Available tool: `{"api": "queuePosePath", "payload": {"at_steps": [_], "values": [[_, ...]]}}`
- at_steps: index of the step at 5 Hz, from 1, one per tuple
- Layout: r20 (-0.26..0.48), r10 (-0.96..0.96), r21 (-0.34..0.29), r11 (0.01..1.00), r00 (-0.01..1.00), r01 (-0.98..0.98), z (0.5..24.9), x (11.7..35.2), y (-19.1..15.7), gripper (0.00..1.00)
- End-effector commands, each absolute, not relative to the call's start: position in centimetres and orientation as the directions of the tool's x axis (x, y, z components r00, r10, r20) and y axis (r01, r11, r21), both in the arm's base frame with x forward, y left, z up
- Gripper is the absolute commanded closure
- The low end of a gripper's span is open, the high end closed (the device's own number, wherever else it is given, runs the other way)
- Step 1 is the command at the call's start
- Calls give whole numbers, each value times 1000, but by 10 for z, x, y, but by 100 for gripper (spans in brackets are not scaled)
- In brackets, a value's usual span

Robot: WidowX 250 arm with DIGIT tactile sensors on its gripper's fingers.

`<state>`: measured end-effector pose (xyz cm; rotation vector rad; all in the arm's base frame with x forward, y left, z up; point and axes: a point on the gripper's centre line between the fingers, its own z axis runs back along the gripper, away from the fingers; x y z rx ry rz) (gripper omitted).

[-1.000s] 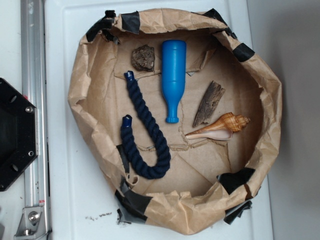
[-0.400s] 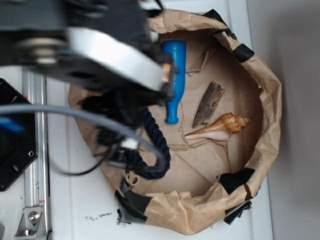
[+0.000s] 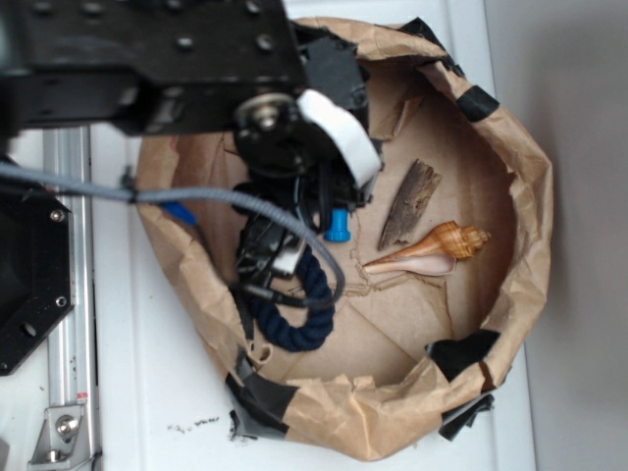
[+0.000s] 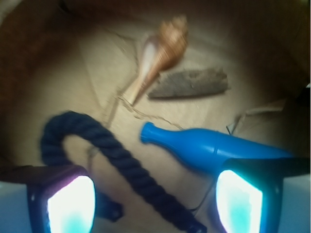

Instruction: Grab the rock.

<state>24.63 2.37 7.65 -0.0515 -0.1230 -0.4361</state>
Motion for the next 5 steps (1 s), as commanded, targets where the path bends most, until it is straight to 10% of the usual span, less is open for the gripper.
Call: {"api": "queuePosePath", "payload": {"at_steps": [1,5], "values": [[113,-356,20,934,928,356,70,252,78,0],[93,-359,59,933,929,355,71,249,79,0]]}}
